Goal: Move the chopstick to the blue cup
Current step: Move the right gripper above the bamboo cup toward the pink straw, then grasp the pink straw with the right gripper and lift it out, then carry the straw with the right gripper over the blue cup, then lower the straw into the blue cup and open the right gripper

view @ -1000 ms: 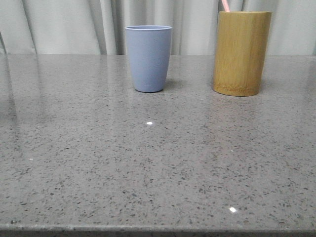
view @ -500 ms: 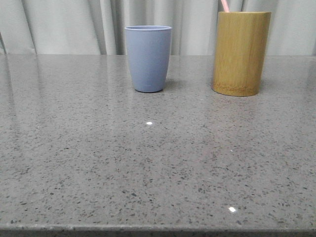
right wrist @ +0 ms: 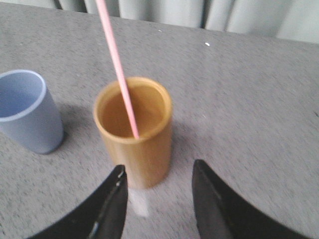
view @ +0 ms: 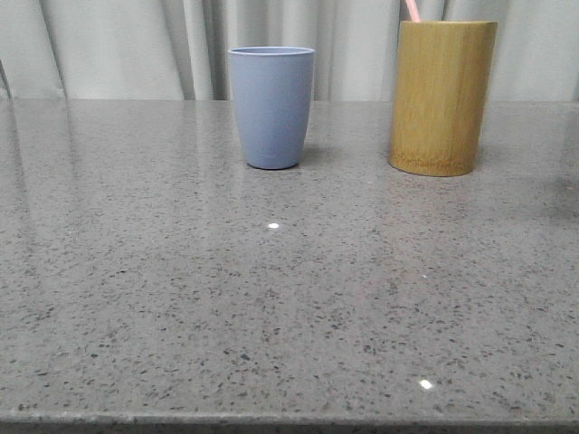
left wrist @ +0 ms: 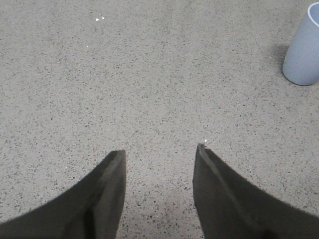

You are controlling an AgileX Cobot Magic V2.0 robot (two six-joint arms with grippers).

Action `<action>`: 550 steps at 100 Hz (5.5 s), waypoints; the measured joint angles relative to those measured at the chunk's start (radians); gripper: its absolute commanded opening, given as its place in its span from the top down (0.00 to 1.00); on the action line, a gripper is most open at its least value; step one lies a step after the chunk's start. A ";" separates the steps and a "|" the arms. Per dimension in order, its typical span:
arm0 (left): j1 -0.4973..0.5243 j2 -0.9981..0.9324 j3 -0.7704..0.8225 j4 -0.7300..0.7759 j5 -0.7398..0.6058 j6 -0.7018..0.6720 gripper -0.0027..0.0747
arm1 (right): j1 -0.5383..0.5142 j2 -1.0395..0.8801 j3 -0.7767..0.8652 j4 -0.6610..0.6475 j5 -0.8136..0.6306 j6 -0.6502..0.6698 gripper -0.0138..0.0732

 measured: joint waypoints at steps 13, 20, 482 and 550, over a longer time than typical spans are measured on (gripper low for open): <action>0.000 0.000 0.000 0.000 0.000 0.000 0.56 | 0.034 0.121 -0.122 0.000 0.000 -0.002 0.46; 0.000 0.000 0.000 0.000 0.000 0.000 0.56 | 0.048 0.185 -0.181 0.000 0.000 -0.004 0.46; 0.000 0.000 0.000 0.006 0.015 0.000 0.56 | 0.167 0.602 -0.670 0.029 0.019 -0.036 0.66; 0.000 0.000 0.000 0.006 -0.027 0.000 0.56 | -0.057 0.052 -0.122 0.008 -0.013 -0.036 0.66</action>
